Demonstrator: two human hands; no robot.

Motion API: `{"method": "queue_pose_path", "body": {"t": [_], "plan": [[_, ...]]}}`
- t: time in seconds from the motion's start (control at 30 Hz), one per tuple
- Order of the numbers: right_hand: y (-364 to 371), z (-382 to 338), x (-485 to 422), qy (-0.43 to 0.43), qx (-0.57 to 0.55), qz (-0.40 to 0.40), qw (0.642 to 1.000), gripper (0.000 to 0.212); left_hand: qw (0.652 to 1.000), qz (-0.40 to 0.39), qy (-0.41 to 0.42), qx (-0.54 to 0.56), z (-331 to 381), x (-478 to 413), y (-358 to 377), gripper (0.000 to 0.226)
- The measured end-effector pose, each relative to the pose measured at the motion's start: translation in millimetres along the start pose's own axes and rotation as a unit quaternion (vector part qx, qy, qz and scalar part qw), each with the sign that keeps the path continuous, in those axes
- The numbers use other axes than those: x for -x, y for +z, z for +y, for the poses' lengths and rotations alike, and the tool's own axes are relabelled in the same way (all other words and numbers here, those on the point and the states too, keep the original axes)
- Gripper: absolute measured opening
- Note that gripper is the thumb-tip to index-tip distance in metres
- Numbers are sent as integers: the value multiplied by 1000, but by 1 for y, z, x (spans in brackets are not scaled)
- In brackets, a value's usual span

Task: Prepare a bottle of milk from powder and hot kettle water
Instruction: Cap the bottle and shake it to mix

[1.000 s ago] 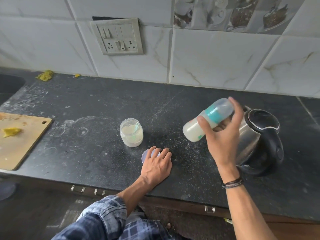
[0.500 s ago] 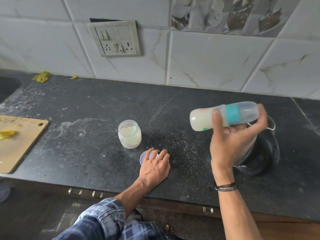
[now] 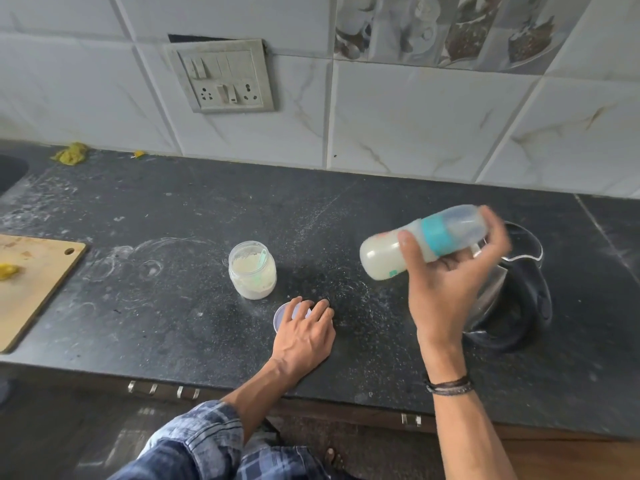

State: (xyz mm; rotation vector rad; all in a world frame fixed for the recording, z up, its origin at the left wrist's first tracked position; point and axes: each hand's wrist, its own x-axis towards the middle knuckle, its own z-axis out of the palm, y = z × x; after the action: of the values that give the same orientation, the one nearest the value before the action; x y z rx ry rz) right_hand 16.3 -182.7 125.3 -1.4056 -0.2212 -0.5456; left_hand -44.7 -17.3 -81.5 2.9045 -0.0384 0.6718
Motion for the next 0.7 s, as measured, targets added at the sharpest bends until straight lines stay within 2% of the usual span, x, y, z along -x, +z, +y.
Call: {"method": "queue_pose_path", "body": {"t": [0.07, 0.1, 0.2, 0.23, 0.37, 0.43, 0.53, 0.7], "plan": [[2, -1, -2, -42, -1, 24, 999, 85, 1000, -6, -1, -4, 0, 0, 1, 20], [3, 2, -3, -34, 8, 18, 999, 85, 1000, -6, 2, -3, -1, 1, 1, 20], [6, 5, -7, 69, 37, -104, 992, 84, 1000, -3, 4, -2, -2, 0, 2, 20], [4, 5, -8, 74, 29, -107, 991, 83, 1000, -5, 3, 0, -1, 1, 3, 20], [0, -2, -16, -27, -28, -12, 999, 84, 1000, -11, -4, -5, -1, 1, 1, 17], [2, 3, -17, -22, -8, 0, 1000, 87, 1000, -11, 0, -2, -1, 2, 1, 18], [3, 10, -11, 48, 49, -108, 992, 85, 1000, -12, 1, -5, -1, 1, 1, 20], [-1, 17, -3, -16, 43, 1, 999, 85, 1000, -2, -1, -3, 0, 1, 1, 18]]}}
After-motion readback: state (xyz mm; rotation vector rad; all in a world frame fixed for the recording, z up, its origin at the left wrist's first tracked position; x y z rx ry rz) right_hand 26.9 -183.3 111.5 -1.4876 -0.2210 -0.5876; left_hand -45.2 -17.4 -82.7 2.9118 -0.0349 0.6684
